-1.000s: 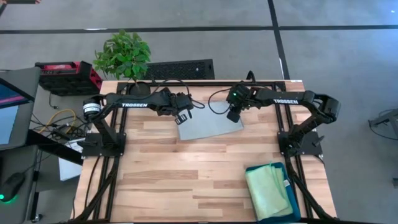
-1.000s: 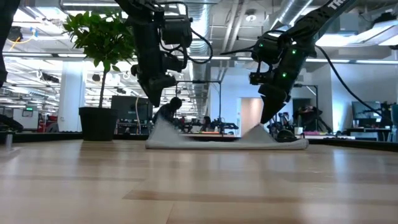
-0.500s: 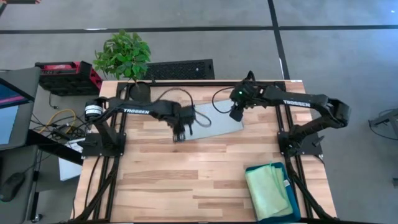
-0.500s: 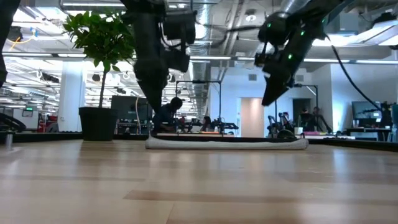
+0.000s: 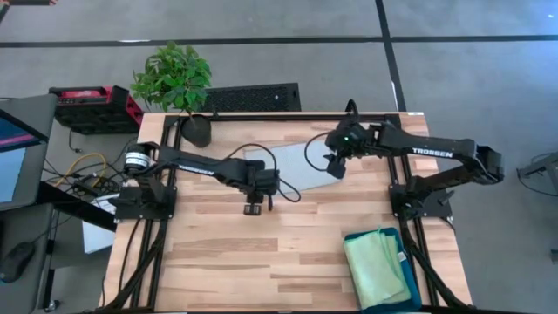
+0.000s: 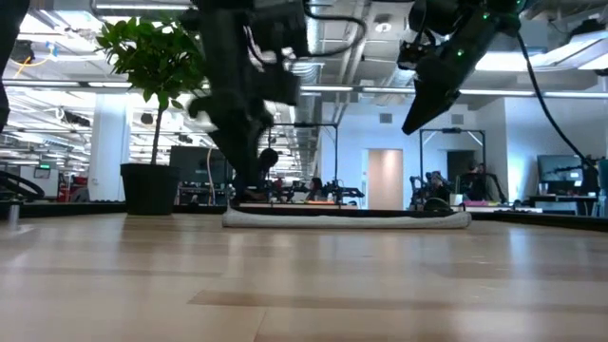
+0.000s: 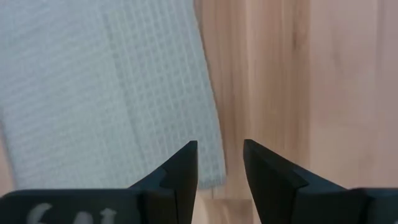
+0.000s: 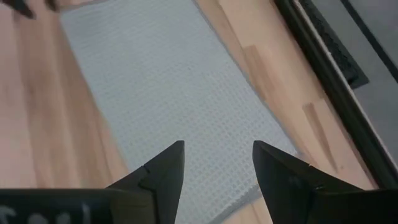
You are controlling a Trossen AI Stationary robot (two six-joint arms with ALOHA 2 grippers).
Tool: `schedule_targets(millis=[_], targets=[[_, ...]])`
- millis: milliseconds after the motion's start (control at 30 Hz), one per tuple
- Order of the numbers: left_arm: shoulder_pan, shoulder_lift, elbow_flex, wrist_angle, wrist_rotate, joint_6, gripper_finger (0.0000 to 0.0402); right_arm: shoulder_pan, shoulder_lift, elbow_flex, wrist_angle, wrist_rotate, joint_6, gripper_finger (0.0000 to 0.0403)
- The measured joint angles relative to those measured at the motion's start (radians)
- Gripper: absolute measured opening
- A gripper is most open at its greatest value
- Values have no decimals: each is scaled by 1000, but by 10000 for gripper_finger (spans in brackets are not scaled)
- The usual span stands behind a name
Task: Fold microfiber towels
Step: Fold the gray microfiber towel
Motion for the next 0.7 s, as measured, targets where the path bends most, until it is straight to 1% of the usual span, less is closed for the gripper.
schedule_targets(millis=[100,233,367,467,700], targets=[[0,36,-5,-12,-22,17,122,28,-5,1,0,0,1,214],[0,63,0,7,-46,-24,122,60,-14,2,1,-2,3,214],[1,112,-2,-20,-69,-31,122,76,-28,2,7,-2,2,214],[1,126,-2,-31,-89,-45,122,82,-34,0,2,0,6,214],[1,132,-5,-39,-87,-100,122,81,-39,0,-2,0,10,214]])
